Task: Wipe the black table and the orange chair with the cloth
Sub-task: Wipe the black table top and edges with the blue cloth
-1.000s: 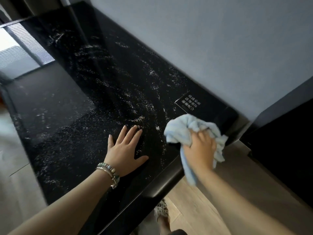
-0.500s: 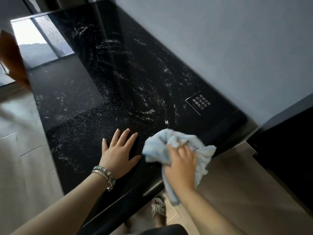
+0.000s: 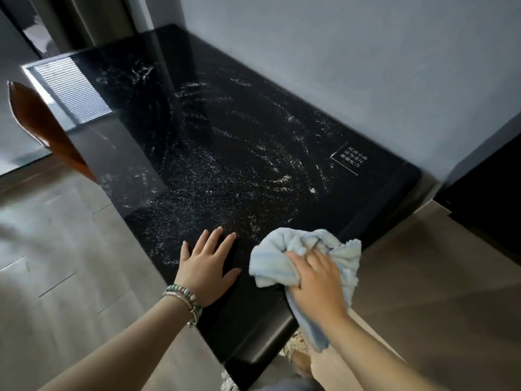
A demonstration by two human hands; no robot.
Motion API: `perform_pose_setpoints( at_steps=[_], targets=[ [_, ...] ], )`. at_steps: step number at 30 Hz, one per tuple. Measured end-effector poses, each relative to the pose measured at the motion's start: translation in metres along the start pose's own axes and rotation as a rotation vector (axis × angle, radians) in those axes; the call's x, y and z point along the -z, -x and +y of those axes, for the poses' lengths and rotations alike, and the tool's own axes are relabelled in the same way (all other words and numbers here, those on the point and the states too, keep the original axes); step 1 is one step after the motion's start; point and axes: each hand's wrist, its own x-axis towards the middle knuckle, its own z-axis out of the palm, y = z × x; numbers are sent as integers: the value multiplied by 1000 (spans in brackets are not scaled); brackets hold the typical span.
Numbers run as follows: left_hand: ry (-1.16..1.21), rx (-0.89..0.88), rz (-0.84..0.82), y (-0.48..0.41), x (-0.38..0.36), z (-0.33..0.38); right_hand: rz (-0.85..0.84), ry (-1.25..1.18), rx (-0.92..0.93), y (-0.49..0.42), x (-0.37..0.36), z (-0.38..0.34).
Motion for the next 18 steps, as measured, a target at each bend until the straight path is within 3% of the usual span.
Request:
perform_pose_setpoints(
  at_steps=[1,3,6,9,12,18],
  targets=[
    [-7,-16,-9,3,-1,-4,-17,1,-16,-8,4,9],
    [-19,-45,-46,8,0,-11,-46,24,-227,-29,12,28],
    [-54,-81,-114,11,3,-17,26,61,-446,-34,10,19],
    [-50,-102,-112,10,3,-21,-40,51,-241,7,-9,-48],
    [-64,-125,-74,12,-1,-23,-34,-21,-27,21,-7,-58],
    [-60,-161,-77,14,-2,-28,58,77,-395,-37,11,0]
  ],
)
